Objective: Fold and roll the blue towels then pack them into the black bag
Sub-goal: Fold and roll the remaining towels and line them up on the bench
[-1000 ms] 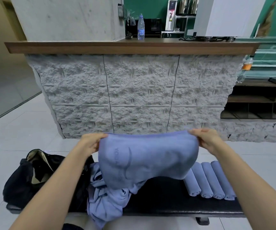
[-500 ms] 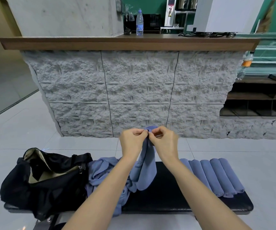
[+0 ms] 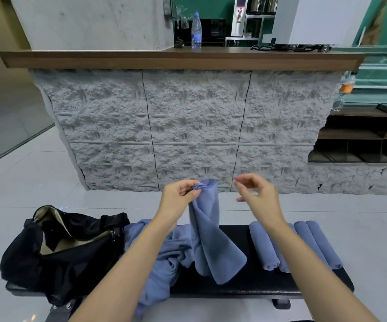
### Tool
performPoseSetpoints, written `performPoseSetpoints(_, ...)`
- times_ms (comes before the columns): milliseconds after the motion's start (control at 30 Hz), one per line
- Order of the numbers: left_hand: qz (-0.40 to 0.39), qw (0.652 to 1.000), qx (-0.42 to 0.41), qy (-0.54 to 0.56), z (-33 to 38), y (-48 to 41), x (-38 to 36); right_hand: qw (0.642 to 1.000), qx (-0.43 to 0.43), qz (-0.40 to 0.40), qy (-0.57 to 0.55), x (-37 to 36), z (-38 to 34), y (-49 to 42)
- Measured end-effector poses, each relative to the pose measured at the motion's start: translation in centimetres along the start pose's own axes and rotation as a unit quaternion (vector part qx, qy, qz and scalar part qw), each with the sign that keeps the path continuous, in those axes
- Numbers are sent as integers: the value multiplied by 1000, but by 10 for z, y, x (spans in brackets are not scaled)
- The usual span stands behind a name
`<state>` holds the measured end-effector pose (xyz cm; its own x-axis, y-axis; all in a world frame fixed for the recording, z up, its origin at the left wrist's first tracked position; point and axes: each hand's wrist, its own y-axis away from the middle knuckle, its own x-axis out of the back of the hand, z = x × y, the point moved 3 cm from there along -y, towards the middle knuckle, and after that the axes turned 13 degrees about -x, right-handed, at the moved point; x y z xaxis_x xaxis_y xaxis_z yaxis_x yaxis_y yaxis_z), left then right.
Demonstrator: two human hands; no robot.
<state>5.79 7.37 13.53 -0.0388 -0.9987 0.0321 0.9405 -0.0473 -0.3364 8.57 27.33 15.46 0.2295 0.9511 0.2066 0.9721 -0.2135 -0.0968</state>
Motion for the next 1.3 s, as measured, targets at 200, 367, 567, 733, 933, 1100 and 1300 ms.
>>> performPoseSetpoints(200, -75, 996, -39, -6, 7, -6, 9, 960, 78, -149, 223, -2, 4, -7)
performPoseSetpoints(367, -94, 994, -49, 3, 13, -8, 17, 933, 145, -171, 283, -27, 8, -14)
performPoseSetpoints(567, -86, 994, -61, -10, 11, -9, 26, 903, 176, -252, 298, -37, 0, 2)
performPoseSetpoints(733, -60, 997, -43, -16, 5, -10, 30, 848, 240, -278, 383, -32, -2, 23)
performPoseSetpoints(933, -7, 998, 0, -65, -11, -15, 45, 720, 421, -190, 518, -8, -4, 35)
performPoseSetpoints(1100, 33, 997, 24, -62, -16, -12, 41, 747, 381, -27, 544, 9, -15, 11)
performPoseSetpoints(1300, 33, 996, -13, -76, 9, -17, 33, 866, 163, 16, 473, 27, -23, -10)
